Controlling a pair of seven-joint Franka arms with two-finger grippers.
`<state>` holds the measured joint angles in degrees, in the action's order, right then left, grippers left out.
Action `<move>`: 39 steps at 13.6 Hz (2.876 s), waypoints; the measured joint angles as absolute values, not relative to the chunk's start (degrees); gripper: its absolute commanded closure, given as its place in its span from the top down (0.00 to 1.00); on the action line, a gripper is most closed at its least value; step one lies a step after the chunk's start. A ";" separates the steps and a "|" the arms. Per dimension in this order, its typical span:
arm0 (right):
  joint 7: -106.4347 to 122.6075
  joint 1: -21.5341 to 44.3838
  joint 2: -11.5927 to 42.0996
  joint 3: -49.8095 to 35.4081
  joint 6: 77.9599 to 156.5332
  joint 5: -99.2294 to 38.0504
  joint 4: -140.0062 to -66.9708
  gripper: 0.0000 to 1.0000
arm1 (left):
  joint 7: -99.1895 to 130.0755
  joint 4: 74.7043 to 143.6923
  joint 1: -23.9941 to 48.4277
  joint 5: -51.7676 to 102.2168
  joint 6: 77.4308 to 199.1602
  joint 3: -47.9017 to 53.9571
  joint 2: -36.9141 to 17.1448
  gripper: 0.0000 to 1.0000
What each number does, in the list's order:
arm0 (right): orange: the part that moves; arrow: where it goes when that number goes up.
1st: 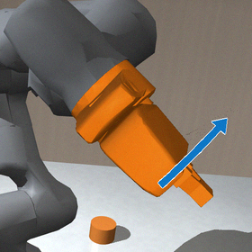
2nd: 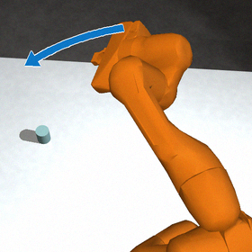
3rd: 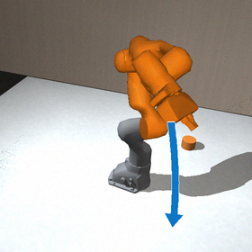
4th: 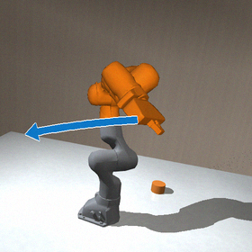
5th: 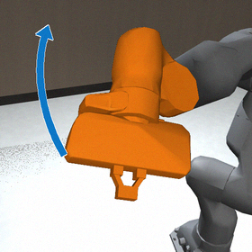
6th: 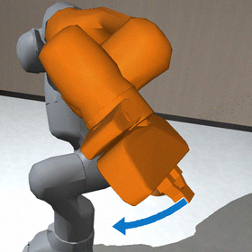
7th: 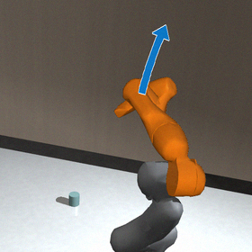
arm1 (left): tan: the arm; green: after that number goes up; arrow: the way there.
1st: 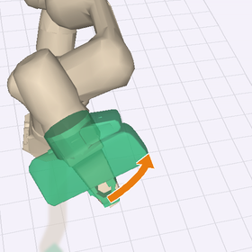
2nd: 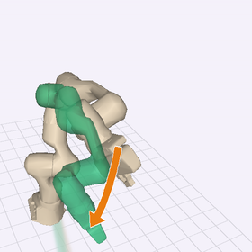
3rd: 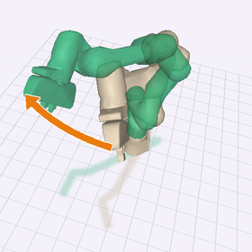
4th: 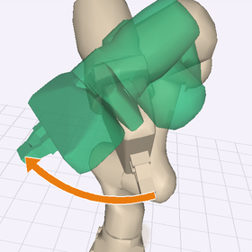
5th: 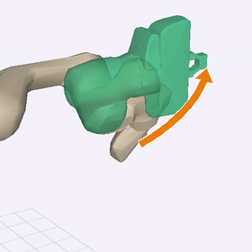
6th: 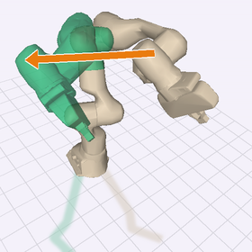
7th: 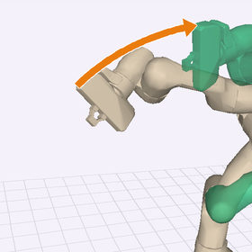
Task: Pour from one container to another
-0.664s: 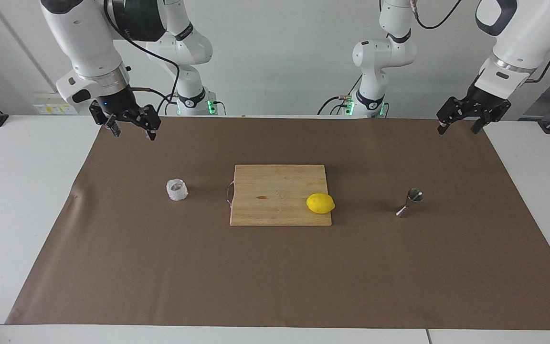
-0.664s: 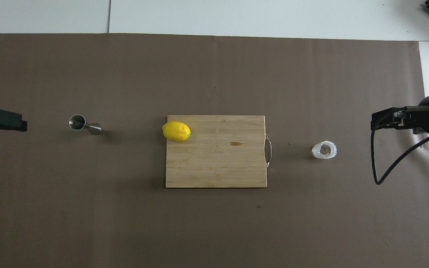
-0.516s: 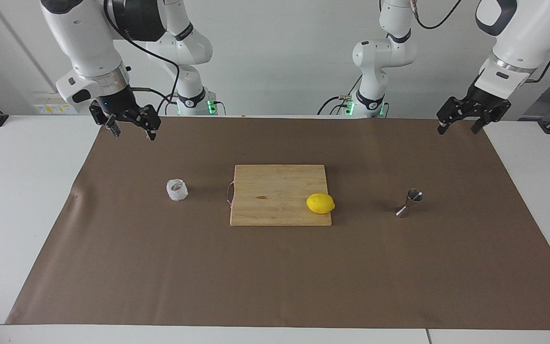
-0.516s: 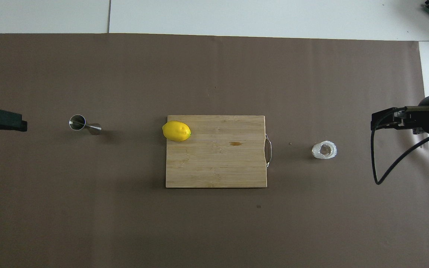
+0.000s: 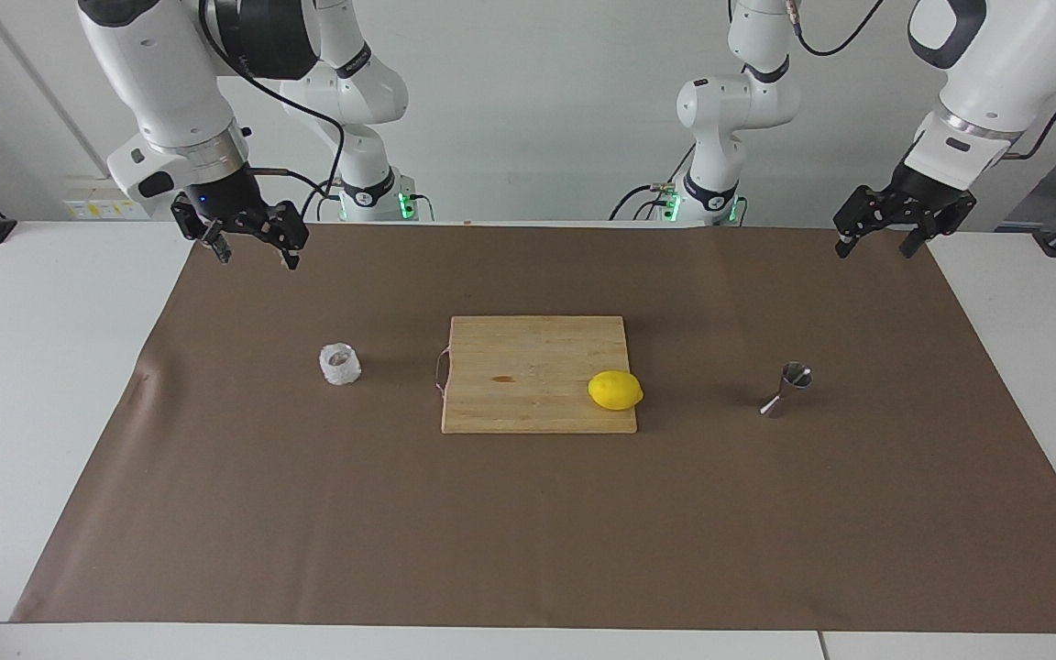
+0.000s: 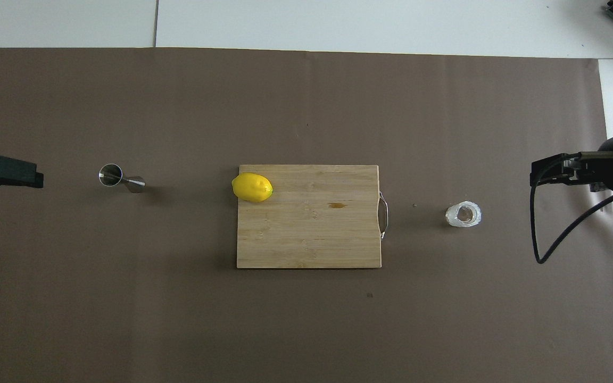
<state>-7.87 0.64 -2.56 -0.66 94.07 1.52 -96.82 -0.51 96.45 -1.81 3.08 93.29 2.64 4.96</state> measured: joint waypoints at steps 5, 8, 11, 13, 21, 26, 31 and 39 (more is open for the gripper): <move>-7.86 0.55 -2.56 -0.65 94.02 1.52 -96.82 1.00 | -0.49 96.45 -1.89 3.07 93.23 2.51 4.96 1.00; -7.86 0.37 -2.56 -0.54 94.01 1.52 -96.82 1.00 | 3.01 96.47 -1.98 3.05 93.19 2.13 4.96 1.00; -7.87 0.37 -2.56 -0.54 94.01 1.52 -96.82 1.00 | 11.28 97.56 -2.34 3.05 93.19 1.81 5.26 1.00; -7.87 0.37 -2.56 -0.54 94.01 1.52 -96.82 1.00 | 20.54 100.31 -3.07 3.34 93.18 1.63 6.35 1.00; -7.86 0.37 -2.56 -0.54 94.01 1.52 -96.82 1.00 | 38.45 113.77 -15.17 24.75 96.57 1.31 8.93 1.00; -7.87 0.37 -2.56 -0.54 93.95 1.52 -96.89 1.00 | 39.42 116.37 -15.82 31.92 106.63 1.74 1.10 1.00; -7.87 0.37 -2.56 -0.54 93.71 1.52 -96.97 1.00 | 45.99 118.12 -15.63 40.56 119.49 1.96 -5.05 1.00; -7.87 0.37 -2.56 -0.54 93.61 1.52 -97.09 1.00 | 62.65 118.22 -9.20 41.97 124.10 2.51 -7.23 1.00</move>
<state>-7.87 0.37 -2.56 -0.54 93.61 1.52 -97.09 62.65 118.22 -9.20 41.97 124.10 2.51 -7.23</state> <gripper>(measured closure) 0.000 0.000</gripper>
